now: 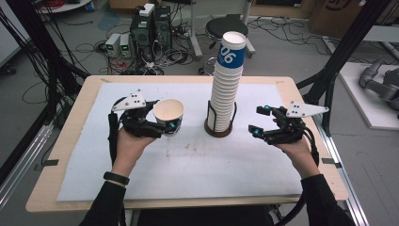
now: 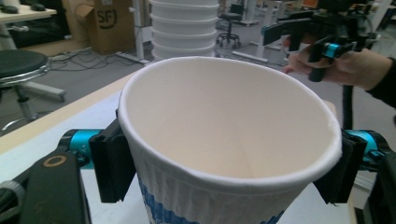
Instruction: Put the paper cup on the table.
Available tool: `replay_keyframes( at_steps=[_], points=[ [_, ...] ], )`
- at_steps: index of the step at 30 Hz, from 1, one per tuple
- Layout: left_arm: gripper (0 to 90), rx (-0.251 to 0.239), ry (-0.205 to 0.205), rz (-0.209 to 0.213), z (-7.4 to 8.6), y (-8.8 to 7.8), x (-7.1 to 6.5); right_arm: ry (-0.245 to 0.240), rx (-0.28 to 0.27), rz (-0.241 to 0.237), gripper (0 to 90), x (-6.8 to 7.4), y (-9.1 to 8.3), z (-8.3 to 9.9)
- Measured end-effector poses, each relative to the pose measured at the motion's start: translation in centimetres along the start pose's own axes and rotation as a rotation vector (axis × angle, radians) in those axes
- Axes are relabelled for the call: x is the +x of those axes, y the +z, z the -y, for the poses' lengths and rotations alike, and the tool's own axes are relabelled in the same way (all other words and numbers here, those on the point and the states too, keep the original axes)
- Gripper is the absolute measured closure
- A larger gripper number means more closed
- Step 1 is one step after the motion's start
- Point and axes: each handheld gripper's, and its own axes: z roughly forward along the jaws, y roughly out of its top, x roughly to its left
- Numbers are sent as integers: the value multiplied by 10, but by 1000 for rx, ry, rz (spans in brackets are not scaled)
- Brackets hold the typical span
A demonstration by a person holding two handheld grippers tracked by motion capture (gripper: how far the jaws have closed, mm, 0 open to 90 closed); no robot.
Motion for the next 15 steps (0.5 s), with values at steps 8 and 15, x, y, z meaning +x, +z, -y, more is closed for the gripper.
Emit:
replay_keyframes(
  at_steps=[8,15],
  points=[
    [215,-5,-6,-60,4,0,10,3,-5,1,196,-1,0,0],
    [214,1,-13,-139,7,3,20,3,-5,1,196,-1,-1,0]
  ],
)
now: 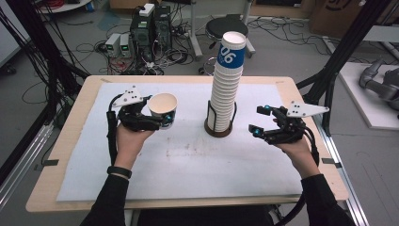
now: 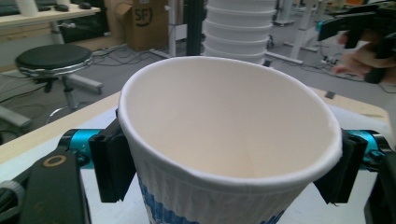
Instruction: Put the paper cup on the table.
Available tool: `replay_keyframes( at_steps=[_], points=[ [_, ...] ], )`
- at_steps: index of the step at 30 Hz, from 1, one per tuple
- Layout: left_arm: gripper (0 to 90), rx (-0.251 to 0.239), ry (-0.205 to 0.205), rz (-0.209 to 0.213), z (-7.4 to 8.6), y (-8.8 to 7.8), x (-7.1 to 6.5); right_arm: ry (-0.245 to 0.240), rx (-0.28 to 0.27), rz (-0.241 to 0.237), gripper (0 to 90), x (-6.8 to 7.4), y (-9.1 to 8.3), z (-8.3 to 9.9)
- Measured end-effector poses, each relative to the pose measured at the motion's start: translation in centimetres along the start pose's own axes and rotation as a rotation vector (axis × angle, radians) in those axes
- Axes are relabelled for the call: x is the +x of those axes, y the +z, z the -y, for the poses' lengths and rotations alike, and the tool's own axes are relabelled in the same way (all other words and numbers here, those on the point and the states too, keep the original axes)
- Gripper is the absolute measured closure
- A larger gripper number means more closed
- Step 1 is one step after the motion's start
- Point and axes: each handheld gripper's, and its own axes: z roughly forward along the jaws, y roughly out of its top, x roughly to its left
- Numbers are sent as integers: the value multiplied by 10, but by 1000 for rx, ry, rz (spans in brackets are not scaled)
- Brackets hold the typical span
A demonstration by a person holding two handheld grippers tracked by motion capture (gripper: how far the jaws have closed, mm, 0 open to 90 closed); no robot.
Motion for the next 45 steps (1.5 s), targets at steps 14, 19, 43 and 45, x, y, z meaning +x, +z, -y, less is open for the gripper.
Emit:
replay_keyframes(
  at_steps=[14,19,43,45],
  points=[
    [214,-6,-68,-116,11,5,25,0,-9,2,196,-1,0,0],
    [214,-35,-61,-157,18,10,30,2,-10,-1,196,-1,0,0],
    [214,-20,-109,-198,38,34,51,-5,1,-7,196,1,1,0],
    [215,-19,-113,-205,40,36,52,-7,2,-6,196,1,1,0]
  ],
)
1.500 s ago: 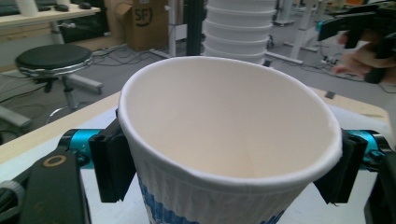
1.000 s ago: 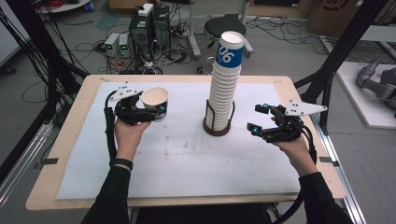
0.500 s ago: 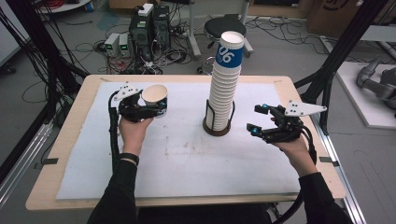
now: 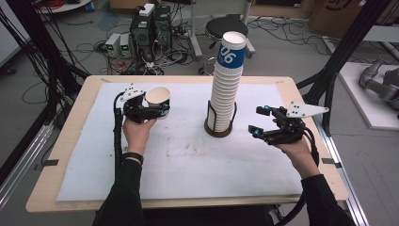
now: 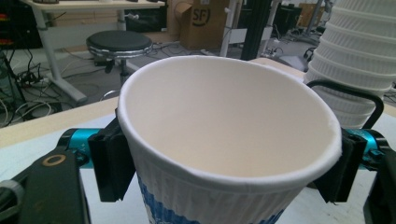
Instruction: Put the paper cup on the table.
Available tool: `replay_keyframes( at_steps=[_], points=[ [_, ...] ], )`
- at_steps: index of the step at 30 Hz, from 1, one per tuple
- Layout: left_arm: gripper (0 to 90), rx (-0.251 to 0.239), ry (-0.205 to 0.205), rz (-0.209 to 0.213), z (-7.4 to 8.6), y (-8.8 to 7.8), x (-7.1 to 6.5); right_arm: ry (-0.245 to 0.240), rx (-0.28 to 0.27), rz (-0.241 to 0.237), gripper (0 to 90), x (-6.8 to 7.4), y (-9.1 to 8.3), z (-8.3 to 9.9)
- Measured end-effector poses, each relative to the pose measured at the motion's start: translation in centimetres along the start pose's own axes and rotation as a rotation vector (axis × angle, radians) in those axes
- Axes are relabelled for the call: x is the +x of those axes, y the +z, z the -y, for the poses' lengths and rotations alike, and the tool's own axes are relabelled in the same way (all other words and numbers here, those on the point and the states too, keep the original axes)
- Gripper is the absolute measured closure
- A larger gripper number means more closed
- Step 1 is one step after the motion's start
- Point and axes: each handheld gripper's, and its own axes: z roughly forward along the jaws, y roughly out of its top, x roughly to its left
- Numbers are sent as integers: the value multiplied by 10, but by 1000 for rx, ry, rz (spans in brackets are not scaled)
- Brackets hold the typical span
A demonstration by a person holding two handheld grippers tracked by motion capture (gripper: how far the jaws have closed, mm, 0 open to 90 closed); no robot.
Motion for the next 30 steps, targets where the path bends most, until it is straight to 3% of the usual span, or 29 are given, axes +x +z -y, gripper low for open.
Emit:
replay_keyframes(
  at_steps=[2,5,14,24,30],
  points=[
    [217,-29,0,-16,6,0,0,0,1,-1,196,0,0,0],
    [217,-33,-23,-18,12,0,3,2,1,0,196,0,-1,0],
    [216,5,-51,-27,38,8,8,0,3,-2,196,0,1,2],
    [211,35,-68,-45,51,18,13,-3,5,-5,196,1,2,3],
    [203,51,-55,-45,54,21,13,-5,8,-4,196,1,2,3]
  ],
)
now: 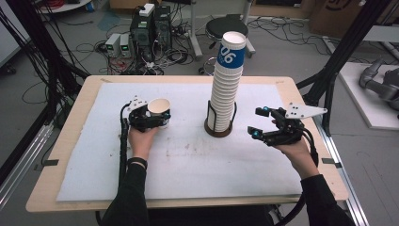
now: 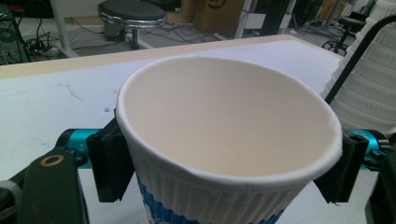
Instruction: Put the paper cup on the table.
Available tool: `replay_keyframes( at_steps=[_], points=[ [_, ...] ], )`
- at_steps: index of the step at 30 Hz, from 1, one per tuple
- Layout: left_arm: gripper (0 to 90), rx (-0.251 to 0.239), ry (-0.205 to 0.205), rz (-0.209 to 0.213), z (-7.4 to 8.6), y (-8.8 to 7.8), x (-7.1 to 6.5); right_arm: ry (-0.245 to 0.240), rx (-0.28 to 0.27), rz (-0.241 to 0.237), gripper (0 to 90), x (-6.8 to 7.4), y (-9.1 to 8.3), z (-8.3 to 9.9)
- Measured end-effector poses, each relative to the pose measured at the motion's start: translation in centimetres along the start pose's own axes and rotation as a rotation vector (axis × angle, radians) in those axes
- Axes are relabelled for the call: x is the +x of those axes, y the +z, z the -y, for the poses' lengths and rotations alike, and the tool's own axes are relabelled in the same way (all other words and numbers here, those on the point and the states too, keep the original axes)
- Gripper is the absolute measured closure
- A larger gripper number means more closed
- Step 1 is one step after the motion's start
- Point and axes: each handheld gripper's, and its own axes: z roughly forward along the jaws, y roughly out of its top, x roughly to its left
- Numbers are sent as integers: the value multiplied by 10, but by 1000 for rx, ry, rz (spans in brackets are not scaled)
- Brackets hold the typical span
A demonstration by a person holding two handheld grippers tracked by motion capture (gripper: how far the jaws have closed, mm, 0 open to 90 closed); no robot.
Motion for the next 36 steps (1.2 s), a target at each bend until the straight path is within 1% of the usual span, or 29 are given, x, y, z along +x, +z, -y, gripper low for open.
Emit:
replay_keyframes(
  at_steps=[3,5,7,12,14,19,21,24,27,31,32,34,36],
  points=[
    [196,13,6,-1,1,1,0,2,1,-1,196,0,0,0],
    [189,13,0,-1,1,1,0,-1,-1,1,196,0,0,0],
    [185,20,9,1,1,1,0,0,-1,1,196,0,0,0],
    [146,39,-1,0,1,1,-1,-2,-6,1,196,0,-1,0],
    [141,51,9,-8,1,0,-2,-5,-8,4,196,0,-1,0],
    [63,66,-6,-37,-1,-2,-4,-5,-6,-4,196,1,0,0],
    [61,69,-4,-32,-2,-2,-5,-7,-6,-5,196,1,0,0],
    [17,81,3,-45,-3,-3,-8,-4,-7,-6,196,1,-1,0],
    [17,93,12,-39,-4,-4,-10,-10,-11,-4,196,0,-1,0],
    [17,107,17,-61,-4,-7,-12,-7,-12,-10,196,1,-1,-1],
    [17,109,16,-73,-4,-9,-13,-7,-13,-10,195,1,-1,-1],
    [17,115,8,-75,-4,-12,-12,-9,-15,-11,196,1,-1,-1],
    [17,123,6,-90,-3,-15,-12,-10,-18,-11,195,1,-1,-1]
  ],
)
